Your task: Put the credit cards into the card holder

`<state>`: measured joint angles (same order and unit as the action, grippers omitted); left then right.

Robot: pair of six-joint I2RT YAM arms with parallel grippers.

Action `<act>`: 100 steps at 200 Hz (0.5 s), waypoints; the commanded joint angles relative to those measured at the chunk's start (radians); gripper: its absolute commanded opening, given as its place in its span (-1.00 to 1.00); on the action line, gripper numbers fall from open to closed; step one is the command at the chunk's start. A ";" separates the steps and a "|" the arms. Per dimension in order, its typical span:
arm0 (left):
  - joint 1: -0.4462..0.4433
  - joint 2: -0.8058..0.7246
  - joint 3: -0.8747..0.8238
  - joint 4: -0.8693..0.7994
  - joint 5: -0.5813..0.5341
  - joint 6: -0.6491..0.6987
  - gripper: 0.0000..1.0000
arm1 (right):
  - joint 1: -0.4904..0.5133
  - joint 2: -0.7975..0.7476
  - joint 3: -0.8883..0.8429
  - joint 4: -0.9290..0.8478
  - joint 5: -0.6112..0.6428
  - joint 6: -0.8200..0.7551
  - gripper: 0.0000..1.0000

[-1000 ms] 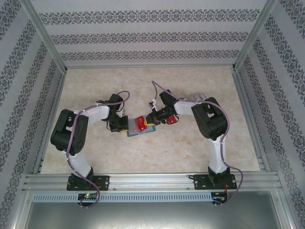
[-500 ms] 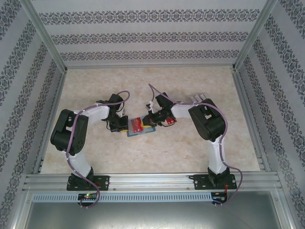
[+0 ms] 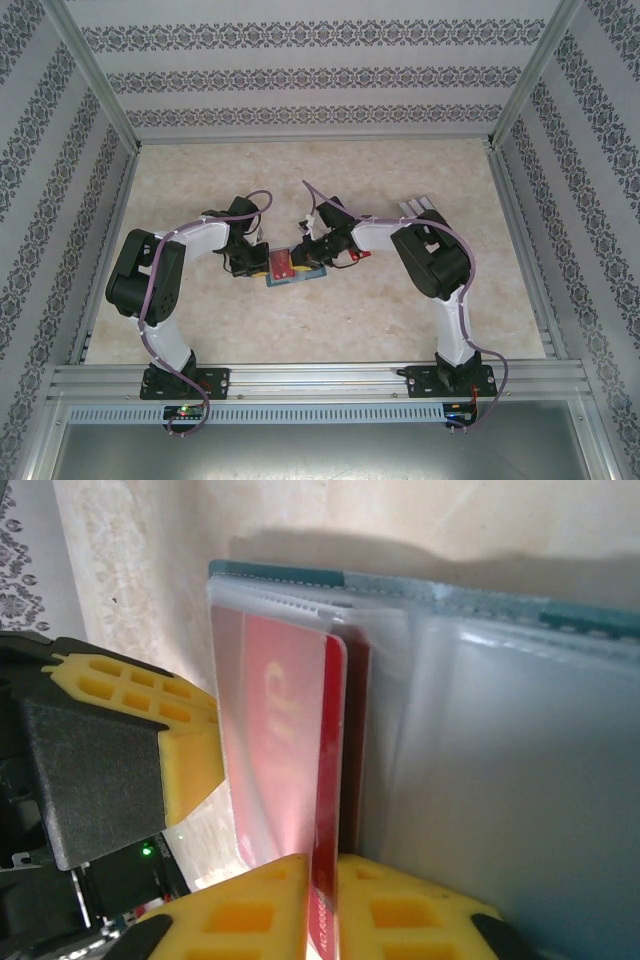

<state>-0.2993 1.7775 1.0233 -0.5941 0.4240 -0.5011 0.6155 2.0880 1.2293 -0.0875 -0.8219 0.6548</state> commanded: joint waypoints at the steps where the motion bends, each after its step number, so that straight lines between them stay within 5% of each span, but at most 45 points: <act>1: -0.019 0.061 -0.052 0.038 -0.043 0.019 -0.92 | 0.021 -0.085 -0.007 -0.096 0.094 -0.056 -0.54; 100: -0.018 0.028 -0.045 0.022 -0.028 0.018 -0.87 | 0.091 -0.290 -0.075 -0.329 0.544 -0.063 -0.03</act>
<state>-0.2996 1.7679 1.0176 -0.5907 0.4210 -0.5007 0.6659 1.8160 1.1812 -0.3340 -0.4496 0.5930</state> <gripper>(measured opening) 0.059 0.466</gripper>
